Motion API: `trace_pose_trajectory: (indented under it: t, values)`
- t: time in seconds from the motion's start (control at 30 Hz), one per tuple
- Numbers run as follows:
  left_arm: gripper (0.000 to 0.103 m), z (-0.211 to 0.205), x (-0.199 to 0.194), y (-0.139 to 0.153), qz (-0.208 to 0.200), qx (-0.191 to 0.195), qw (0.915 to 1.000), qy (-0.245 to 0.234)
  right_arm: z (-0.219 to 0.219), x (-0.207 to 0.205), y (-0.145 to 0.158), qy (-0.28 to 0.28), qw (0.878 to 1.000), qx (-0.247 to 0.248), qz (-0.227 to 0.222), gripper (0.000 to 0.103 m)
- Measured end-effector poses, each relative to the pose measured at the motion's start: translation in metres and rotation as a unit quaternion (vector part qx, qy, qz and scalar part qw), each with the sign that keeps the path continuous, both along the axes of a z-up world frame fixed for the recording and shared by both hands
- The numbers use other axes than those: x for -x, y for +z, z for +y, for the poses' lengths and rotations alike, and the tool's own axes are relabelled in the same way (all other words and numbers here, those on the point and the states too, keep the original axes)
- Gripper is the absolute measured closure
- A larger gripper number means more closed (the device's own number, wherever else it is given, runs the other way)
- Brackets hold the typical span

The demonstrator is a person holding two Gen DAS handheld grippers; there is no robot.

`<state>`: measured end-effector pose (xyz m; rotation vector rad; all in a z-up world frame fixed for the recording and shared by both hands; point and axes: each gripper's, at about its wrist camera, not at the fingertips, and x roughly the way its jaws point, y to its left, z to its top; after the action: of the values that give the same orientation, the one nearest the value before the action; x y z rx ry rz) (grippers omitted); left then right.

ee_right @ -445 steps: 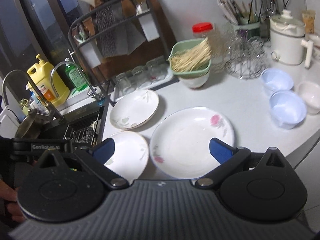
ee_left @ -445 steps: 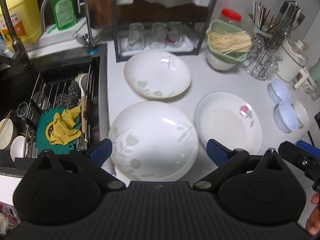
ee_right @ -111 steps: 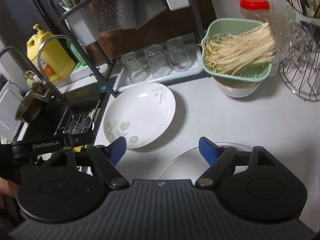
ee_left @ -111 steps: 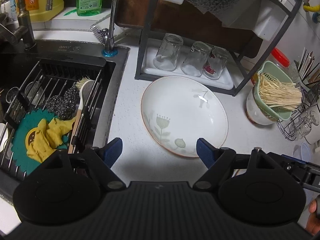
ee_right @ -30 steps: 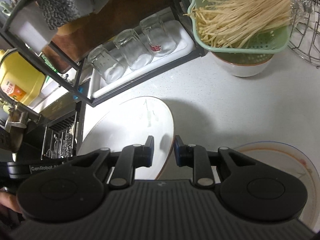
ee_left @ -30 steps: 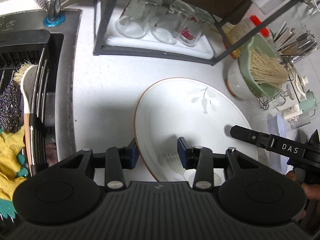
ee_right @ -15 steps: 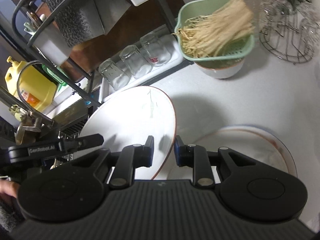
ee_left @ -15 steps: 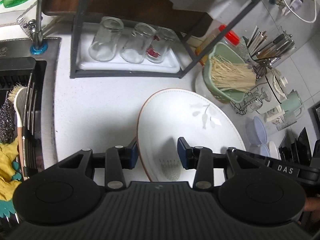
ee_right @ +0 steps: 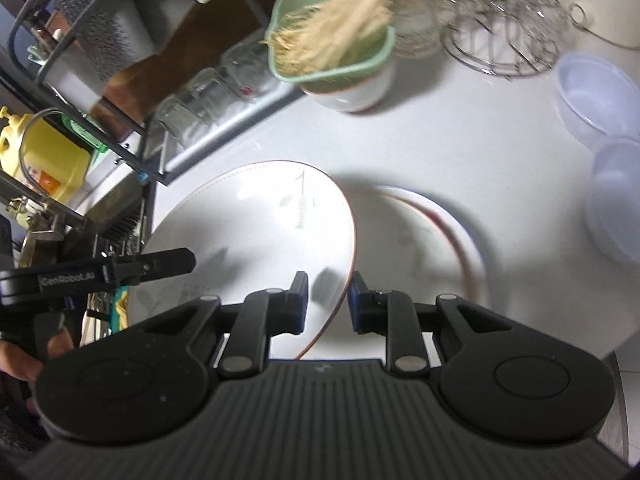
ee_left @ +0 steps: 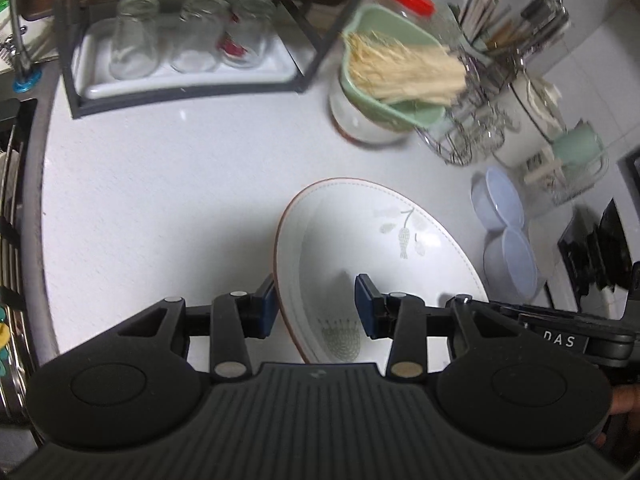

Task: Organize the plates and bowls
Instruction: 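Grasp the second leaf-pattern plate rim and lift it toward the stack, then lower the held leaf-pattern plate onto the plate stack with both grippers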

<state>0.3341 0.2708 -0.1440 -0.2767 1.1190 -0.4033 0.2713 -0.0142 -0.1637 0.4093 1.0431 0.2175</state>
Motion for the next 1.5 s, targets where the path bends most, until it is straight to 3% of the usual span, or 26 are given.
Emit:
trace_pose_trajectory:
  t: [0.27,0.5,0.87,1.1,1.5]
  values:
    - [0.058,-0.032,0.013,-0.009,0.008,-0.042,0.9991,0.005,-0.022,0.011,-0.018,0.024,1.000,0.007,-0.003,0.079]
    - [0.058,-0.040,0.014,-0.015,0.013,-0.069,0.9969,0.035,-0.021,0.011,-0.028,0.059,0.998,0.007,0.007,0.079]
    - [0.058,-0.061,0.024,-0.025,0.015,-0.112,0.9928,0.040,-0.020,0.008,-0.033,0.095,0.995,0.043,0.003,0.078]
    - [0.058,-0.074,0.028,-0.031,0.012,-0.143,0.9892,0.031,-0.024,0.006,-0.037,0.097,0.994,0.053,-0.001,0.078]
    - [0.057,-0.088,0.027,-0.037,0.021,-0.171,0.9828,0.067,-0.023,0.004,-0.034,0.099,0.991,0.085,-0.036,0.078]
